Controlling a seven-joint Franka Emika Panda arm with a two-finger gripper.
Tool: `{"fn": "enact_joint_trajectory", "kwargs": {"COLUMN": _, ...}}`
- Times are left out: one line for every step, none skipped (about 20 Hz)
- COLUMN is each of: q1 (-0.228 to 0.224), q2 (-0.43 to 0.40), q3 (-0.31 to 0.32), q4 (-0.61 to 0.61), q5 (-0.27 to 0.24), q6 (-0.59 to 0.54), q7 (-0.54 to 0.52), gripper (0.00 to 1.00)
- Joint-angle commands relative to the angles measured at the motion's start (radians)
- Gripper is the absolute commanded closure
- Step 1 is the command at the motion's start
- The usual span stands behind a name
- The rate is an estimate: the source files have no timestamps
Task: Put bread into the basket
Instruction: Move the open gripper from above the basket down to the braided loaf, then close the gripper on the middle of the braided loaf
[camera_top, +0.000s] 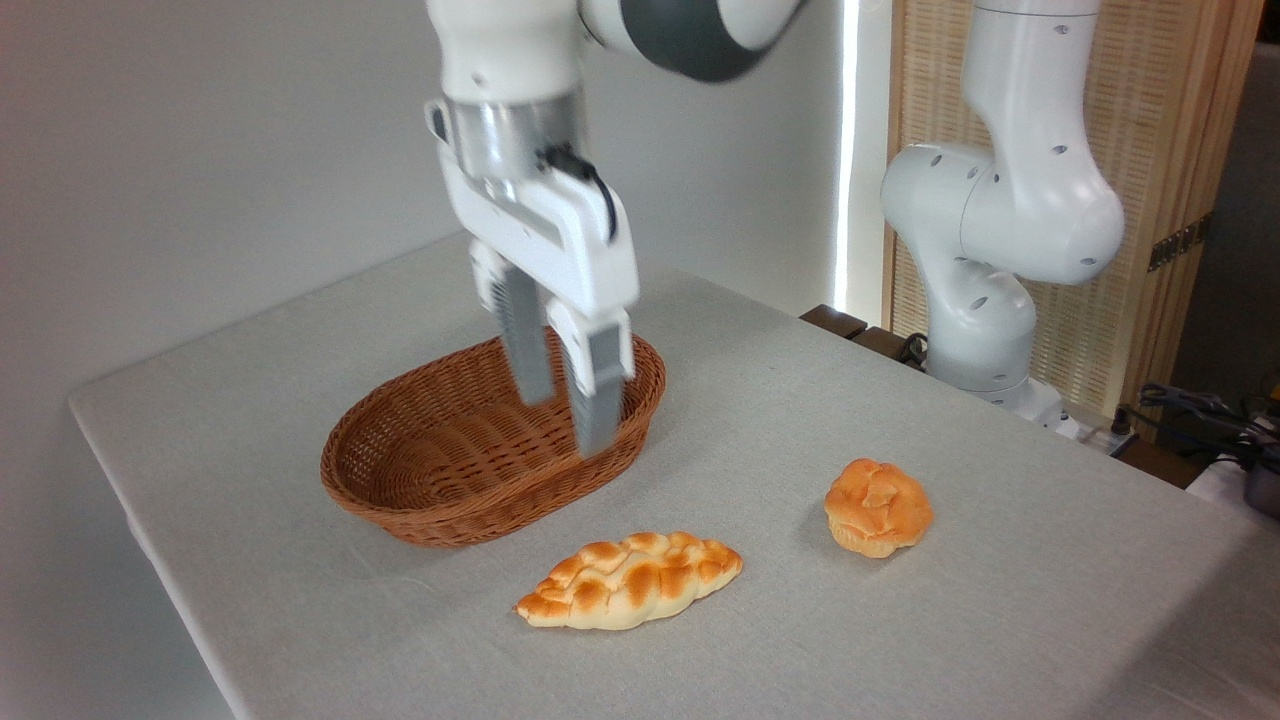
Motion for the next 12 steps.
{"fn": "enact_joint_trajectory", "kwargs": {"q1": 0.0, "q2": -0.031, "q3": 0.043, "q4": -0.15, "q5": 0.063, "q6": 0.108, "q7": 0.122, "gripper": 0.0}}
{"fn": "enact_joint_trajectory", "kwargs": {"q1": -0.002, "q2": -0.028, "q3": 0.054, "q4": -0.176, "q5": 0.063, "q6": 0.146, "q7": 0.124, "gripper": 0.0}}
{"fn": "enact_joint_trajectory", "kwargs": {"q1": 0.0, "q2": -0.028, "q3": 0.061, "q4": -0.202, "q5": 0.065, "q6": 0.186, "q7": 0.128, "gripper": 0.0}}
{"fn": "enact_joint_trajectory", "kwargs": {"q1": -0.002, "q2": -0.027, "q3": 0.061, "q4": -0.222, "q5": 0.063, "q6": 0.212, "q7": 0.133, "gripper": 0.0}}
{"fn": "enact_joint_trajectory", "kwargs": {"q1": -0.002, "q2": -0.025, "q3": 0.061, "q4": -0.24, "q5": 0.065, "q6": 0.223, "q7": 0.134, "gripper": 0.0}}
{"fn": "enact_joint_trajectory", "kwargs": {"q1": -0.002, "q2": -0.024, "q3": 0.061, "q4": -0.26, "q5": 0.065, "q6": 0.228, "q7": 0.134, "gripper": 0.0}}
{"fn": "enact_joint_trajectory", "kwargs": {"q1": -0.002, "q2": -0.022, "q3": 0.063, "q4": -0.275, "q5": 0.065, "q6": 0.238, "q7": 0.134, "gripper": 0.0}}
{"fn": "enact_joint_trajectory", "kwargs": {"q1": -0.002, "q2": -0.022, "q3": 0.063, "q4": -0.291, "q5": 0.065, "q6": 0.252, "q7": 0.134, "gripper": 0.0}}
{"fn": "enact_joint_trajectory", "kwargs": {"q1": -0.002, "q2": -0.021, "q3": 0.063, "q4": -0.309, "q5": 0.065, "q6": 0.271, "q7": 0.134, "gripper": 0.0}}
{"fn": "enact_joint_trajectory", "kwargs": {"q1": -0.002, "q2": -0.019, "q3": 0.063, "q4": -0.326, "q5": 0.065, "q6": 0.3, "q7": 0.134, "gripper": 0.0}}
{"fn": "enact_joint_trajectory", "kwargs": {"q1": -0.002, "q2": -0.017, "q3": 0.063, "q4": -0.338, "q5": 0.065, "q6": 0.326, "q7": 0.133, "gripper": 0.0}}
{"fn": "enact_joint_trajectory", "kwargs": {"q1": -0.002, "q2": -0.017, "q3": 0.063, "q4": -0.346, "q5": 0.065, "q6": 0.346, "q7": 0.133, "gripper": 0.0}}
